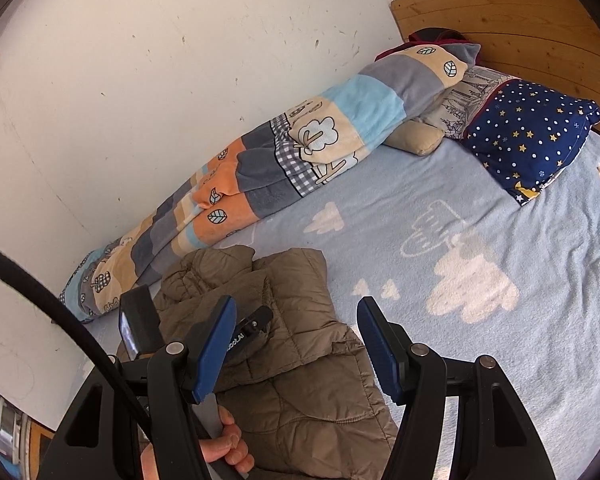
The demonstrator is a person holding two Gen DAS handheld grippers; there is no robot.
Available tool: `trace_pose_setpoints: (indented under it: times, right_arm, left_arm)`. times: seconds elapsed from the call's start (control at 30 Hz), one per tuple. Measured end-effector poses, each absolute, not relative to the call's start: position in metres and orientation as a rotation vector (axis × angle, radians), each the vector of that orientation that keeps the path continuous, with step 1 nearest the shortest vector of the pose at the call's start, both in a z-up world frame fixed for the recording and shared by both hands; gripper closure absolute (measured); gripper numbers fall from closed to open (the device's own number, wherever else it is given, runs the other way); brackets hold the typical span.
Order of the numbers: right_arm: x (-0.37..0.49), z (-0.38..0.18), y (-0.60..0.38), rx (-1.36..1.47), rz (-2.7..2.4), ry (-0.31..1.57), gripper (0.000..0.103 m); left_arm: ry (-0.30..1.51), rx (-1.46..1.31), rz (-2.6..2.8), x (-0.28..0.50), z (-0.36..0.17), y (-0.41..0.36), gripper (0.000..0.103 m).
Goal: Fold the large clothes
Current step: 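Lower the sleeve onto the jacket body and open the left tool, then lift the left tool away from the folded jacket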
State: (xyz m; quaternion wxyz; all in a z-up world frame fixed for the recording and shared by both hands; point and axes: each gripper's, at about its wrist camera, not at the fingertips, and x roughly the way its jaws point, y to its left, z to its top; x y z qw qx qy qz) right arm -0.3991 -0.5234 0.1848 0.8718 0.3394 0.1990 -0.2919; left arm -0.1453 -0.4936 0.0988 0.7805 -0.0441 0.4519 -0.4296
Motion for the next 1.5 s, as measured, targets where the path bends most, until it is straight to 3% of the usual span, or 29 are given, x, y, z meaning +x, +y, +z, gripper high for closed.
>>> trace_pose_setpoints:
  times: [0.23, 0.4, 0.8, 1.07, 1.2, 1.5]
  right_arm:
    - [-0.398, 0.181, -0.525, 0.704, -0.617, 0.422, 0.036]
    - [-0.384, 0.174, -0.518, 0.678, -0.588, 0.460, 0.047]
    - [-0.352, 0.157, -0.497, 0.613, -0.559, 0.551, 0.049]
    - [-0.348, 0.154, -0.496, 0.606, -0.560, 0.566, 0.049]
    - [-0.350, 0.156, -0.498, 0.614, -0.560, 0.555, 0.049]
    - [-0.349, 0.156, -0.497, 0.620, -0.550, 0.558, 0.049]
  left_arm:
    - [0.854, -0.079, -0.942, -0.141, 0.150, -0.433, 0.040]
    - [0.777, -0.028, -0.741, -0.097, 0.159, -0.368, 0.038]
    - [0.935, -0.006, -0.312, -0.001, 0.067, -0.246, 0.034]
    - [0.881, 0.052, -0.274, -0.012, 0.077, -0.255, 0.031]
    - [0.747, 0.135, -0.315, -0.035, 0.109, -0.291, 0.031]
    - [0.762, 0.234, -0.557, -0.079, 0.112, -0.405, 0.031]
